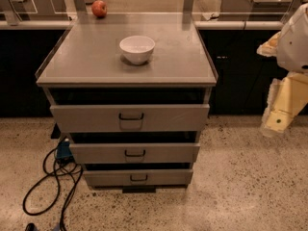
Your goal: Open top drawer
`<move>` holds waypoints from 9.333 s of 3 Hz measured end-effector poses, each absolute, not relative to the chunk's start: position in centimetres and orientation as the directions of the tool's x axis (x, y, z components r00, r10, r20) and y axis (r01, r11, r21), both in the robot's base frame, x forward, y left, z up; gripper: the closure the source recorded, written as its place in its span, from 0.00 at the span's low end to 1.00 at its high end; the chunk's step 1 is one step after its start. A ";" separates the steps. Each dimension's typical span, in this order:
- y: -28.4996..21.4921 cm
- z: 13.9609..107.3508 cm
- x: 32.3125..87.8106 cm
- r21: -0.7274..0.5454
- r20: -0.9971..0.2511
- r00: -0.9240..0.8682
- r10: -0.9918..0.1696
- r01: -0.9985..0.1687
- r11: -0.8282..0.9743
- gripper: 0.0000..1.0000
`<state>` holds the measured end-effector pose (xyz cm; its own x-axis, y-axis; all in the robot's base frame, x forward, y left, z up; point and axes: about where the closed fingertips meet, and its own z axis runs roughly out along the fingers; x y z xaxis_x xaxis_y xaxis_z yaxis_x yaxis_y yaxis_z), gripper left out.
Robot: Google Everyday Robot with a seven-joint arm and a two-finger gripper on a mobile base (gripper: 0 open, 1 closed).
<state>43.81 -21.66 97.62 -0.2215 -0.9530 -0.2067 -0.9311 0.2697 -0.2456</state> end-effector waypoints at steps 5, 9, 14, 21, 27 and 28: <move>-17.7 84.5 39.1 -0.310 -0.517 -0.005 -0.856 -0.931 0.193 0.00; -7.8 61.9 40.3 -0.247 -0.534 0.051 -0.844 -0.964 0.098 0.00; -18.8 76.0 49.5 -0.595 -0.581 0.162 -0.797 -0.753 0.281 0.00; -7.5 69.7 56.4 -0.399 -0.537 0.164 -0.827 -0.914 0.078 0.00; -14.1 65.2 68.2 -0.258 -0.504 -0.058 -0.862 -0.942 0.214 0.00; -14.1 65.2 68.2 -0.258 -0.504 -0.058 -0.862 -0.942 0.214 0.16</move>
Offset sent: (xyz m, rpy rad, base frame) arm 0.0005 -0.0011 -0.0113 0.0559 -0.0320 0.0367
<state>68.17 -14.08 65.22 -0.0580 -0.8619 -0.5037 -0.9419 0.2144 -0.2584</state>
